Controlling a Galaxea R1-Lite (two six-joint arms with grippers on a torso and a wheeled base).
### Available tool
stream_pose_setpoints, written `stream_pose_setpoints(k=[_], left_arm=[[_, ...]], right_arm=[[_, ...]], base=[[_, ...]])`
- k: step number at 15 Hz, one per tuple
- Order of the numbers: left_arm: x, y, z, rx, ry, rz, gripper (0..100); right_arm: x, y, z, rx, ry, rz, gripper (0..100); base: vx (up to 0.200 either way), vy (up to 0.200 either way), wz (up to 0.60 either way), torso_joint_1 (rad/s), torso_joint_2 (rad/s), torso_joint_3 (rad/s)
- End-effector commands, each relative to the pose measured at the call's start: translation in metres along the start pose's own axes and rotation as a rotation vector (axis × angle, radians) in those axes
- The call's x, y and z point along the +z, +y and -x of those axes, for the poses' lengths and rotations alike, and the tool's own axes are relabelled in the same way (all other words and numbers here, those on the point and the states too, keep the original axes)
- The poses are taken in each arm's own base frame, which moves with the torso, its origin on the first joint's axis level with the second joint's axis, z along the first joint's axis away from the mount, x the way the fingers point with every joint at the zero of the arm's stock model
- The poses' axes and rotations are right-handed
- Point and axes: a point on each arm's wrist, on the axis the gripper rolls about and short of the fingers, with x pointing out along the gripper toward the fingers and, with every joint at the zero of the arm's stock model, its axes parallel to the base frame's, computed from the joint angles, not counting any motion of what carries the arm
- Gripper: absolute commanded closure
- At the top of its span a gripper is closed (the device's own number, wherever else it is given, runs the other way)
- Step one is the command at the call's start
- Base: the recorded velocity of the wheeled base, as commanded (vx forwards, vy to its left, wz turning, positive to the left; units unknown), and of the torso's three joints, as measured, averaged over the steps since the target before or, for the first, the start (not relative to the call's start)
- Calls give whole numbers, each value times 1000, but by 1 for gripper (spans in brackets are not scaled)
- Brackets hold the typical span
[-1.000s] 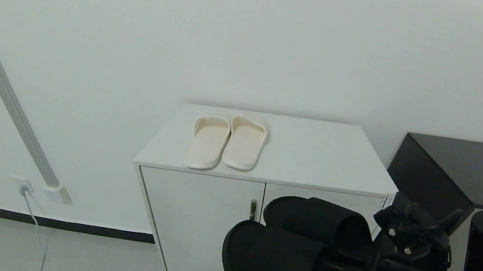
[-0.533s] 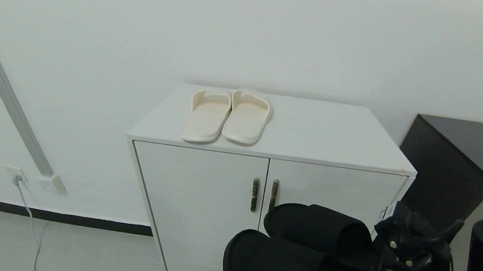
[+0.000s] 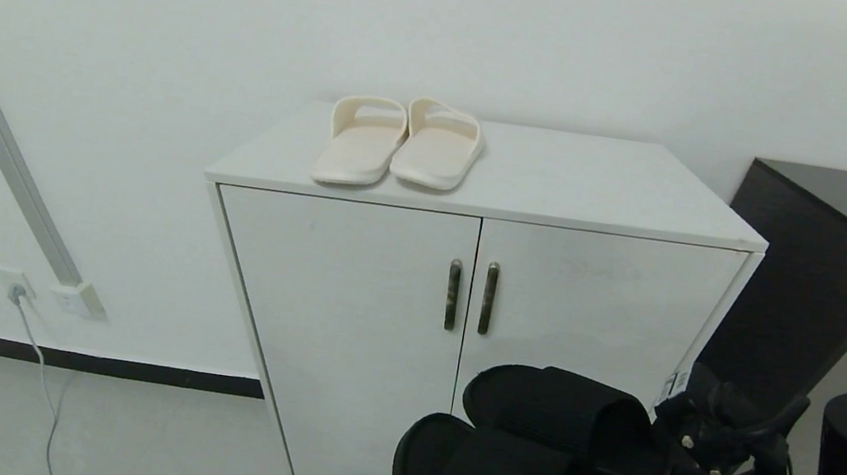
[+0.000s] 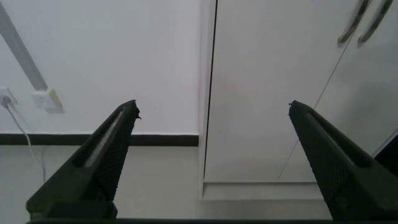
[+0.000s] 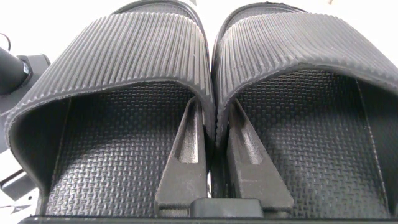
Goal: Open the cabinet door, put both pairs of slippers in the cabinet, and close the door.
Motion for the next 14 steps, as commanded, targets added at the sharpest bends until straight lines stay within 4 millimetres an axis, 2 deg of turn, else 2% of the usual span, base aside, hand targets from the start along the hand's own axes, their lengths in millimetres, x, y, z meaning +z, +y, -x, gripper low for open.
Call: stream_pose_setpoints(k=[1, 8, 14], left_arm=[[0, 0, 0, -1, 0, 1, 0], [0, 0, 0, -4, 2, -1, 0], [0, 0, 0, 1, 2, -1, 0]], right_arm=[[-4, 1, -2, 19, 20, -2, 100], [-5, 2, 0, 20, 19, 1, 100], [-6, 2, -1, 19, 25, 0, 100]], base=[[0, 0, 0, -149, 481, 334], [0, 0, 0, -113, 457, 348], [0, 0, 0, -28, 391, 360]])
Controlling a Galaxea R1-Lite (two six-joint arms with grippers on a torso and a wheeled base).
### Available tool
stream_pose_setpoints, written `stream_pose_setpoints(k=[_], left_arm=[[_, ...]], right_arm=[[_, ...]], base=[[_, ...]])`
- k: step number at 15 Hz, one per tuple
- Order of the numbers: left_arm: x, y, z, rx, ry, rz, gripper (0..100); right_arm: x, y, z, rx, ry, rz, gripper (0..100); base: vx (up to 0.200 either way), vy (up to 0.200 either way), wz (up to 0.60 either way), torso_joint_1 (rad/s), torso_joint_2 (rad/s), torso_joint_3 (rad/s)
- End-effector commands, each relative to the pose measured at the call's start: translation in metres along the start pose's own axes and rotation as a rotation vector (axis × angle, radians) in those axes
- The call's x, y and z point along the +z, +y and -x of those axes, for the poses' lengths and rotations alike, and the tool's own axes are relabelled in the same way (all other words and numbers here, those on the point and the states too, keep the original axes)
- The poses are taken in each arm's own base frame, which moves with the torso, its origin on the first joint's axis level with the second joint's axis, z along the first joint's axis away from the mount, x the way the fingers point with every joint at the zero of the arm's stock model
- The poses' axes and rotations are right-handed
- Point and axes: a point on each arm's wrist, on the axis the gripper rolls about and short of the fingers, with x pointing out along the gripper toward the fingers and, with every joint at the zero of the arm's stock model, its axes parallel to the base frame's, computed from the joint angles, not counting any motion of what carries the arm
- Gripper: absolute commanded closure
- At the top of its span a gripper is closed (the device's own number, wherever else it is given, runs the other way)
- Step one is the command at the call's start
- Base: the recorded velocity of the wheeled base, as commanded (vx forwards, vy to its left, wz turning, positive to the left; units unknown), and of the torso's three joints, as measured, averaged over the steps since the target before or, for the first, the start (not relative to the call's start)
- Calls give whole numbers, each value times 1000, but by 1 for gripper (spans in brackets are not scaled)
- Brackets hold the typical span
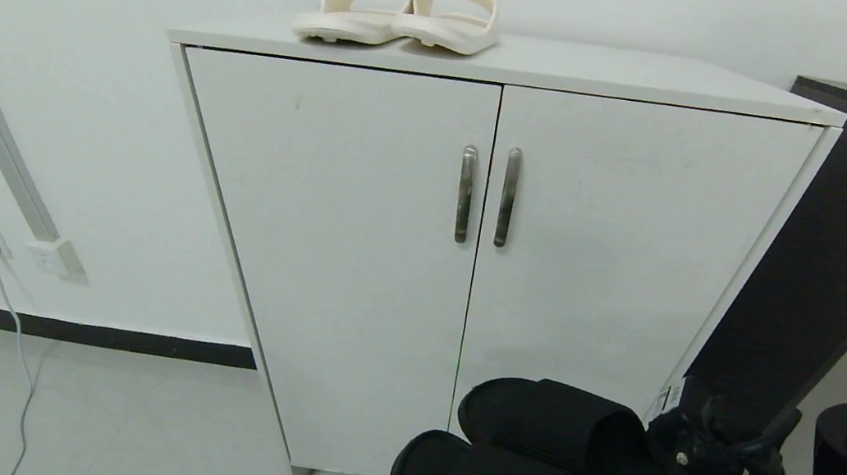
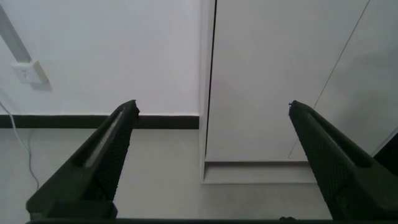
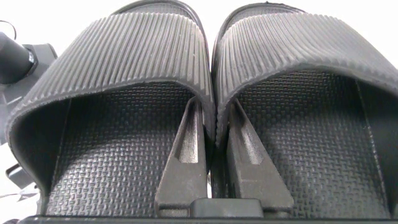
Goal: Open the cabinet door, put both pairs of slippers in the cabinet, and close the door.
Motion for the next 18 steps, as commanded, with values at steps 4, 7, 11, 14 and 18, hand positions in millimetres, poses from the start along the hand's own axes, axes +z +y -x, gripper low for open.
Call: stream_pose_setpoints(k=[4, 7, 11, 14, 18], left_arm=[[21, 0, 5, 5, -65, -14, 0], [106, -1, 11, -28, -109, 85, 0], [125, -10, -52, -290, 84, 58, 0], [138, -20, -97, -515, 114, 72, 0], [152, -46, -143, -673, 116, 79, 0]], right_arm=[[0, 0, 0, 1, -1, 1, 100], [0, 1, 0, 4, -1, 2, 100], [1, 2, 0, 5, -11, 6, 100], [1, 2, 1, 5, -24, 9, 100], [0, 2, 0, 8, -23, 7, 100]], base=[[0, 0, 0, 2, 48, 39], [0, 0, 0, 0, 0, 0], [0, 0, 0, 0, 0, 0], [0, 0, 0, 0, 0, 0], [0, 0, 0, 0, 0, 0]])
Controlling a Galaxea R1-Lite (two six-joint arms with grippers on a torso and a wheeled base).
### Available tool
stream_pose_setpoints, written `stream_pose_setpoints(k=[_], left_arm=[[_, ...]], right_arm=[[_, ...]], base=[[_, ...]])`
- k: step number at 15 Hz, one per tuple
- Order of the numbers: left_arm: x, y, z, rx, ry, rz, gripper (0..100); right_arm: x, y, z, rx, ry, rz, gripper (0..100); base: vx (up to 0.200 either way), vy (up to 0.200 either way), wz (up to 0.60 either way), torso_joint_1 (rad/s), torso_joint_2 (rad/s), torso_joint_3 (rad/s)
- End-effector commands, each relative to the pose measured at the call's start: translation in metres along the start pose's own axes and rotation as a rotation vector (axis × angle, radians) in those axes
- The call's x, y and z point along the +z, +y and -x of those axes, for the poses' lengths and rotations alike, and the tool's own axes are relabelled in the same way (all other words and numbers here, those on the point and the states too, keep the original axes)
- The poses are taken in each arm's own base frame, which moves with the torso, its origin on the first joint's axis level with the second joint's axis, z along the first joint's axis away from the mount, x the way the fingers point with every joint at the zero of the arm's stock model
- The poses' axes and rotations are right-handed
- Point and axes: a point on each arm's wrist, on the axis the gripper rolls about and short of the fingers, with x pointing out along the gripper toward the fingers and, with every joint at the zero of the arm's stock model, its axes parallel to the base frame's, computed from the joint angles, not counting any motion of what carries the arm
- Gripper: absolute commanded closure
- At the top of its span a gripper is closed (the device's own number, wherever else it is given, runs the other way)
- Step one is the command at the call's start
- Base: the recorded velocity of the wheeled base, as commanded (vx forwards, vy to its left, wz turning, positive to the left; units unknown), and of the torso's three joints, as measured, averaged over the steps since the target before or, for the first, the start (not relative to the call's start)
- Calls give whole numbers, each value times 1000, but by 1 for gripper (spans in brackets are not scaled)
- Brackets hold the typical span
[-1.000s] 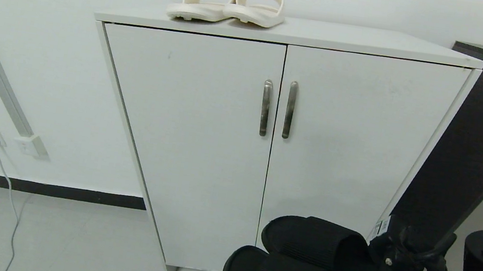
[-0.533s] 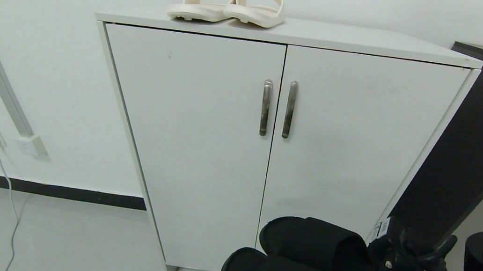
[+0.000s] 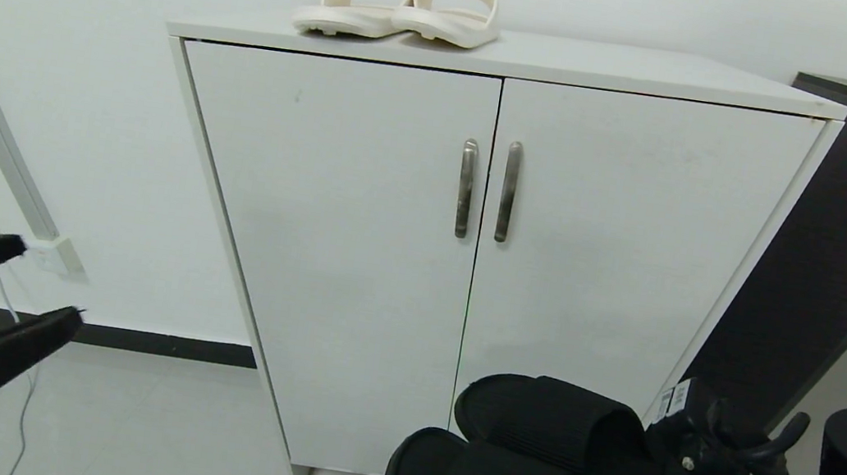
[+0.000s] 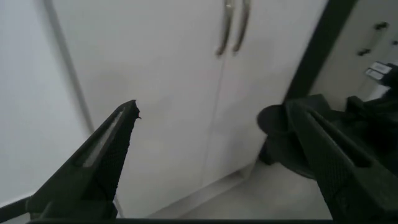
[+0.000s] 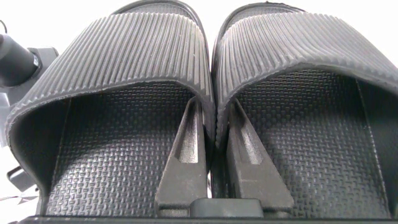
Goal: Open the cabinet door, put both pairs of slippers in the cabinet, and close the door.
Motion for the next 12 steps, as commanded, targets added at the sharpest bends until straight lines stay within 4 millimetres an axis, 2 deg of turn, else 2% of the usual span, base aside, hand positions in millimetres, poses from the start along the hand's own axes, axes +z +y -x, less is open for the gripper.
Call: stream_pose_setpoints(k=[1, 6, 8, 12], left_arm=[[6, 2, -56, -125, 92, 39, 0], [28, -27, -100, -280, 95, 31, 0], [34, -44, -127, -360, 110, 37, 0], [36, -72, -169, -465, 141, 66, 0]], right_arm=[[0, 0, -1, 0, -6, -4, 100], [-1, 0, -1, 5, -7, 0, 100], [-3, 0, -1, 5, 0, -1, 100], [-3, 3, -1, 15, -2, 7, 100]], base=[[0, 0, 0, 0, 0, 0], [0, 0, 0, 0, 0, 0], [0, 0, 0, 0, 0, 0], [0, 0, 0, 0, 0, 0]])
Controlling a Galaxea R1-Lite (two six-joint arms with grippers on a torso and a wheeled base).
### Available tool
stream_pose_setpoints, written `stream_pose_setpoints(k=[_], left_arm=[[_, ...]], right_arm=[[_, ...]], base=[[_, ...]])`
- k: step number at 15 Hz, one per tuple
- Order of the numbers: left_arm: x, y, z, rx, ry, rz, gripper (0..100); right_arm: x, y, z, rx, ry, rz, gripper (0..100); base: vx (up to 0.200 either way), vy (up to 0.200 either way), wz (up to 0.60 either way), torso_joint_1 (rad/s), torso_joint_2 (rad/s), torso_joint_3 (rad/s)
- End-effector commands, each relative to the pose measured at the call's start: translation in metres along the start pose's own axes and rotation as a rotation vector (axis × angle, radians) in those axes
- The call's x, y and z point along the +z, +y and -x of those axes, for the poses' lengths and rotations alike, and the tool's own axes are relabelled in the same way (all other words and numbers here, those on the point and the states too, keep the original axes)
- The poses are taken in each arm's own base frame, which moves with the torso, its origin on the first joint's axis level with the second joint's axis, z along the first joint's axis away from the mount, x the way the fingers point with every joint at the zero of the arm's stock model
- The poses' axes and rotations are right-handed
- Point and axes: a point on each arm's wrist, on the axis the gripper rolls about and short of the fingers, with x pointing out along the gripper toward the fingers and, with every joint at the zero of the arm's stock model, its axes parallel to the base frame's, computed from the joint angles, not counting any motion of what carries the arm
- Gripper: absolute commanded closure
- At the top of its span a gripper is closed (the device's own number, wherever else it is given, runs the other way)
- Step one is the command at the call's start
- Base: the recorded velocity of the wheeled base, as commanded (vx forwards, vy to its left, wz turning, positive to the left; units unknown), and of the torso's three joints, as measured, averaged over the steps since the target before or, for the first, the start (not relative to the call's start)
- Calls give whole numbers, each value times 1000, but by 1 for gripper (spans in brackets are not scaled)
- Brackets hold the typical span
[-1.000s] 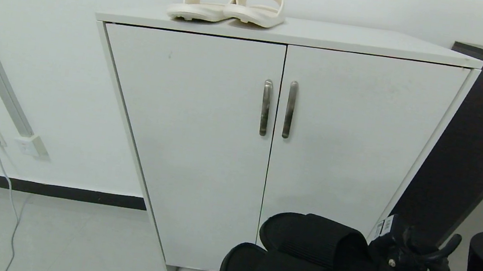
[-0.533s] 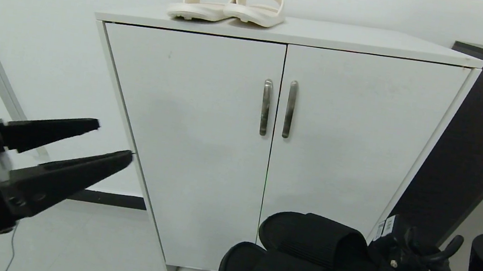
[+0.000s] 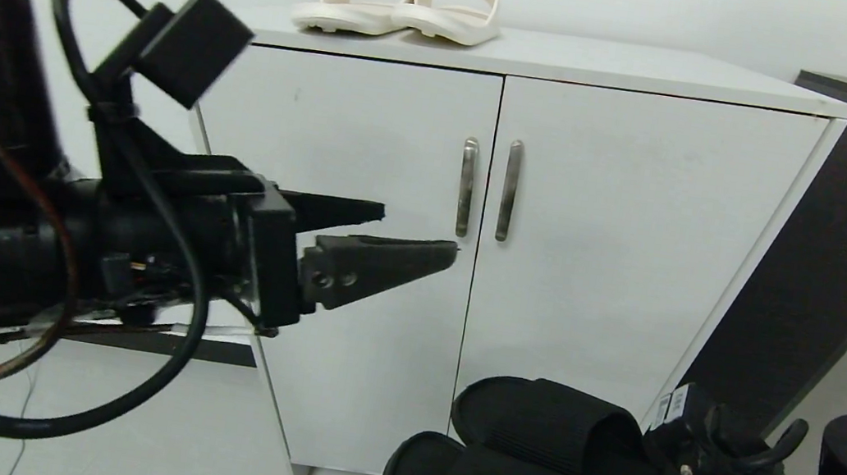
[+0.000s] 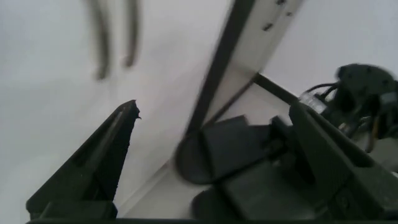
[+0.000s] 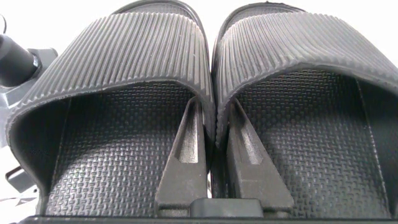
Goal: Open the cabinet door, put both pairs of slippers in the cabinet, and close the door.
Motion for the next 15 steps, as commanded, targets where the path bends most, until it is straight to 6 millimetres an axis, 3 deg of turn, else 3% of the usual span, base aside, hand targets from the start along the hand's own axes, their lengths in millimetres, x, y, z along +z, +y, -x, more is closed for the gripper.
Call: stream_pose_setpoints(k=[1, 9, 15], left_arm=[[-6, 0, -39, -50, 45, 23, 0], [0, 28, -125, -144, 48, 96, 0], [7, 39, -127, -119, 22, 127, 0]], right_arm=[[-1, 1, -1, 6, 4, 1, 100], [-1, 1, -1, 2, 4, 1, 100], [-1, 1, 0, 0, 4, 1, 100]], base=[[0, 0, 0, 0, 0, 0], [0, 0, 0, 0, 0, 0], [0, 0, 0, 0, 0, 0]])
